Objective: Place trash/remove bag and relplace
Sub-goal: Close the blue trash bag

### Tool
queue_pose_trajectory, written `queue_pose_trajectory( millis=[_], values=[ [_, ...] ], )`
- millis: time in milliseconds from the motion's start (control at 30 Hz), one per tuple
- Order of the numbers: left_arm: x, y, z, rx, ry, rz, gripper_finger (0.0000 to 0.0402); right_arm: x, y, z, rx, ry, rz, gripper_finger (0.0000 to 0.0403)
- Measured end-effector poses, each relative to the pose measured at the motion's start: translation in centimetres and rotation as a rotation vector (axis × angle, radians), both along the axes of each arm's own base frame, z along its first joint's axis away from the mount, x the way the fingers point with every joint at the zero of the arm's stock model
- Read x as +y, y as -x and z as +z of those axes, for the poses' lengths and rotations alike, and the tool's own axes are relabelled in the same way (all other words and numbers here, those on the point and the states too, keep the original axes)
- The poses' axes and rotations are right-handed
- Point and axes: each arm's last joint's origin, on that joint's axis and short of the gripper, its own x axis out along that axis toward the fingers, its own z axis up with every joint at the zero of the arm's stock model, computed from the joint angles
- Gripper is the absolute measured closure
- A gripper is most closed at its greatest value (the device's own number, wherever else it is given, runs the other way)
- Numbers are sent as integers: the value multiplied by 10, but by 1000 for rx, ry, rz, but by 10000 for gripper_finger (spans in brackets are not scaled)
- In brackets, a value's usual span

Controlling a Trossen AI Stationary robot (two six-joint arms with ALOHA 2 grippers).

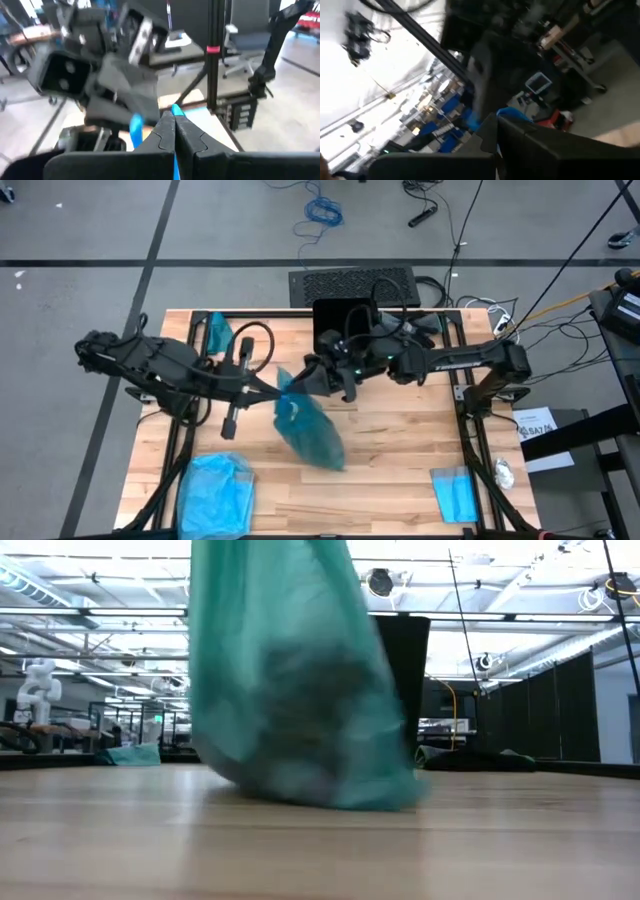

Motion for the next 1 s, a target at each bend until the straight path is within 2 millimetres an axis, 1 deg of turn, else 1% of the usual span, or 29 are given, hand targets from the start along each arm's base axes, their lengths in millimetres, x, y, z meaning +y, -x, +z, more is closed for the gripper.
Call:
queue_pose_trajectory(
  millis=[100,167,267,400,433,467,533,600,667,733,800,833,900,933,1000],
  values=[
    [2,16,-2,60,20,26,402,-1,-14,6,-32,-9,29,403],
    [6,32,-1,87,36,65,402,-4,-24,18,-57,0,56,403],
    [12,57,9,78,56,112,402,-7,-39,38,-87,16,103,403],
    [19,90,27,1,102,109,402,-9,-62,55,-107,33,140,403],
    [22,98,32,-23,110,103,401,-9,-64,60,-113,32,147,403],
    [24,103,36,-44,107,98,401,-9,-65,65,-117,39,161,403],
    [26,105,40,-69,93,92,402,-8,-65,71,-93,52,180,403],
    [25,106,43,-96,85,59,402,-8,-63,69,-18,76,175,403],
    [18,96,40,-69,66,17,402,-5,-59,59,101,108,160,403],
    [5,72,31,-14,16,12,402,1,-55,48,216,157,123,403],
    [-7,43,15,61,-41,19,402,7,-51,43,270,202,126,403],
    [-13,28,6,105,-48,-4,402,11,-51,42,273,218,125,403],
    [-25,6,-12,195,-12,-75,401,19,-49,32,345,254,148,403],
    [-29,-4,-20,232,-1,-95,401,22,-51,27,353,271,130,402],
    [-36,-26,-40,290,-16,-89,401,27,-55,12,398,297,93,402]
  ],
)
